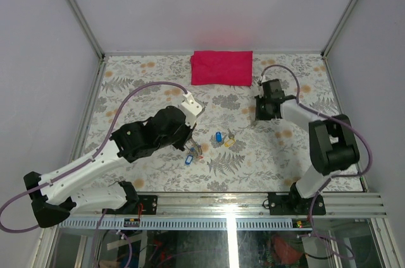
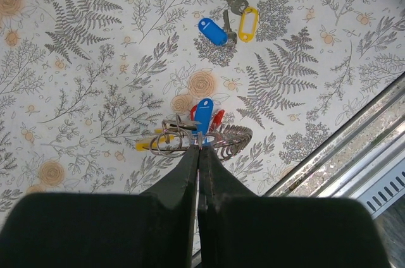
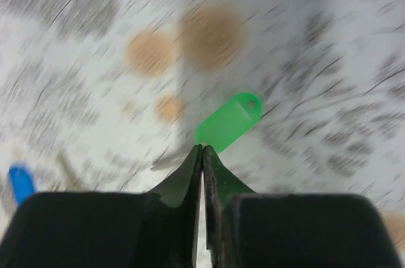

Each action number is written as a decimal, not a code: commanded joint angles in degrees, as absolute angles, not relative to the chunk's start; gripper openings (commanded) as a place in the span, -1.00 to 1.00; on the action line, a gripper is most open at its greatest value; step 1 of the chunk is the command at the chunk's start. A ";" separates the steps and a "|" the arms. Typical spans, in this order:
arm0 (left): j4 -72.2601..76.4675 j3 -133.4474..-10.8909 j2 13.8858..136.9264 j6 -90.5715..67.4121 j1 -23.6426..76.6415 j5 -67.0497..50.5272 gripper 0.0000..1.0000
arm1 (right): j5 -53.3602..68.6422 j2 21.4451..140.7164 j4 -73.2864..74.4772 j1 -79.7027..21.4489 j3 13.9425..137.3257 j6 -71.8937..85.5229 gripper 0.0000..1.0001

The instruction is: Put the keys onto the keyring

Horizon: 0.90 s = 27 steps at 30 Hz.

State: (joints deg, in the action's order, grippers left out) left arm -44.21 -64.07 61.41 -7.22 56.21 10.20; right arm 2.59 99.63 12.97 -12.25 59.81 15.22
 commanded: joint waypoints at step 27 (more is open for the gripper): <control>-32.08 -63.21 52.64 3.78 56.38 -9.81 -1.00 | 48.39 40.59 -39.64 -19.21 20.03 11.92 -0.05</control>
State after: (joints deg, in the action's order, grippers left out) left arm -36.93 -62.87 53.76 1.63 56.21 -5.69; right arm 37.56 42.30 -28.60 -18.90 18.87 13.47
